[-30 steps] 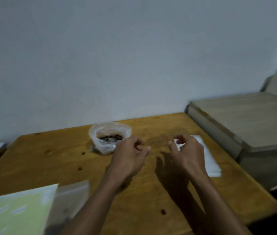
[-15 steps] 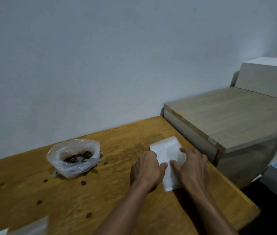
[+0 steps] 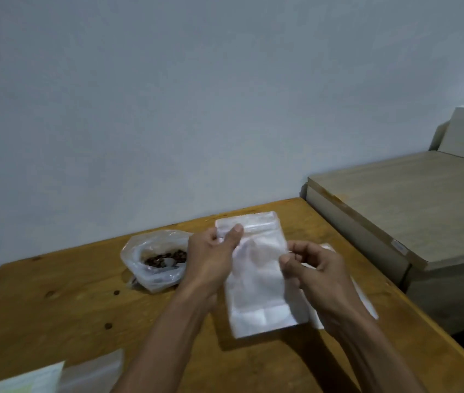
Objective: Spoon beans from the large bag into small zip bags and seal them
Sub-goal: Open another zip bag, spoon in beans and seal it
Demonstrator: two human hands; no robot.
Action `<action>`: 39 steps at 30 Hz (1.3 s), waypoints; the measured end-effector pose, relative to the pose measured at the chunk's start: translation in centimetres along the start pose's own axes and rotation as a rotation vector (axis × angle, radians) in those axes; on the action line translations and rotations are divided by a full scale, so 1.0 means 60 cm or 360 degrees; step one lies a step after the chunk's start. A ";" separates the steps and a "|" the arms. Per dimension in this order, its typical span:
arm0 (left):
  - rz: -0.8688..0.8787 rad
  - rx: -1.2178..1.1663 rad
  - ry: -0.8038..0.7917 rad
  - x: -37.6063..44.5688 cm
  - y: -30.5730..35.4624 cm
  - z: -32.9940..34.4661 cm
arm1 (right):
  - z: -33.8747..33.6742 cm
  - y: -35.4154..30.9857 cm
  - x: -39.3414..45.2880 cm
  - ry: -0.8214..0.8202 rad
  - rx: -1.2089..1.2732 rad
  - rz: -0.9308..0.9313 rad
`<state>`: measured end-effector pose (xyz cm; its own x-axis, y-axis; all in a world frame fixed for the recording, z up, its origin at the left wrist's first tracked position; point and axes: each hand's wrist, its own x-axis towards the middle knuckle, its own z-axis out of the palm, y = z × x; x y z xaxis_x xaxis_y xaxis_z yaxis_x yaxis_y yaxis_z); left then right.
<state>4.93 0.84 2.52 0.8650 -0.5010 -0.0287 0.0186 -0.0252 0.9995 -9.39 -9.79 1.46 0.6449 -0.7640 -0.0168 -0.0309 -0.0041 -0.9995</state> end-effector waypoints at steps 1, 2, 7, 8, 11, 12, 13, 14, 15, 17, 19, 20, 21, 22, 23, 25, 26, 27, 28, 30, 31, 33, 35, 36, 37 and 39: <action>0.0091 0.0088 0.0014 -0.003 0.005 -0.029 | 0.018 -0.004 0.000 -0.0053 0.0023 -0.0017; 0.0160 0.0161 -0.0003 -0.008 0.011 -0.056 | 0.034 -0.007 0.001 -0.0081 0.0005 -0.0067; 0.0262 0.0364 -0.0197 -0.024 0.023 -0.189 | 0.137 -0.045 0.011 -0.0442 -0.0365 -0.0323; 0.0227 0.0364 -0.0236 -0.028 0.025 -0.200 | 0.151 -0.048 0.012 -0.0530 -0.0333 -0.0308; 0.0353 0.0652 0.0118 -0.045 0.031 -0.243 | 0.214 -0.050 0.001 -0.0666 -0.0266 -0.0287; 0.0506 0.0895 0.0425 -0.048 0.033 -0.252 | 0.230 -0.048 -0.004 -0.0653 -0.0227 -0.0278; 0.0677 0.1098 0.0706 -0.054 0.037 -0.261 | 0.247 -0.048 -0.010 -0.0636 -0.0175 -0.0277; 0.0802 0.1178 0.0847 -0.058 0.040 -0.268 | 0.263 -0.047 -0.016 -0.0632 -0.0117 -0.0288; 0.0836 0.1156 0.0851 -0.061 0.044 -0.272 | 0.277 -0.045 -0.021 -0.0648 -0.0061 -0.0294; 0.0657 0.0911 0.0667 -0.064 0.051 -0.273 | 0.299 -0.044 -0.034 -0.0764 0.0031 -0.0260; 0.0451 0.0664 0.0549 -0.060 0.048 -0.275 | 0.315 -0.039 -0.042 -0.0900 0.0159 -0.0195; 0.0384 0.0560 0.0522 -0.056 0.044 -0.277 | 0.318 -0.037 -0.044 -0.0941 0.0232 -0.0164; 0.0329 0.0464 0.0493 -0.053 0.040 -0.278 | 0.319 -0.037 -0.045 -0.0967 0.0292 -0.0132; 0.0282 0.0375 0.0448 -0.052 0.038 -0.279 | 0.319 -0.038 -0.046 -0.0979 0.0335 -0.0103; 0.0239 0.0307 0.0397 -0.051 0.036 -0.280 | 0.318 -0.040 -0.046 -0.0978 0.0353 -0.0073; 0.0206 0.0239 0.0277 -0.052 0.034 -0.282 | 0.312 -0.039 -0.041 -0.0987 0.0370 -0.0027; 0.0209 0.0226 0.0229 -0.053 0.034 -0.282 | 0.309 -0.039 -0.038 -0.1001 0.0377 0.0003; 0.0213 0.0220 0.0201 -0.054 0.035 -0.280 | 0.307 -0.039 -0.036 -0.1014 0.0378 0.0037; 0.0218 0.0226 0.0184 -0.055 0.036 -0.279 | 0.305 -0.039 -0.035 -0.1020 0.0382 0.0071; 0.0239 0.0283 0.0164 -0.053 0.034 -0.278 | 0.302 -0.039 -0.035 -0.1028 0.0423 0.0141; 0.0250 0.0310 0.0152 -0.053 0.034 -0.278 | 0.300 -0.039 -0.034 -0.1032 0.0459 0.0179; 0.0270 0.0314 0.0121 -0.054 0.036 -0.279 | 0.297 -0.039 -0.034 -0.1046 0.0521 0.0261; 0.0284 0.0332 0.0101 -0.055 0.038 -0.280 | 0.294 -0.039 -0.034 -0.1057 0.0565 0.0317; 0.0290 0.0353 0.0107 -0.055 0.040 -0.280 | 0.293 -0.040 -0.034 -0.1059 0.0578 0.0330; 0.0297 0.0376 0.0120 -0.055 0.040 -0.279 | 0.294 -0.040 -0.034 -0.1053 0.0579 0.0329; 0.0320 0.0406 0.0151 -0.054 0.041 -0.277 | 0.293 -0.042 -0.034 -0.1041 0.0551 0.0274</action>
<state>10.52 16.75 5.26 0.8816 -0.4355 0.1820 -0.2729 -0.1557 0.9494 2.80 3.14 3.55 0.9774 -0.1968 -0.0774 -0.0001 0.3655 -0.9308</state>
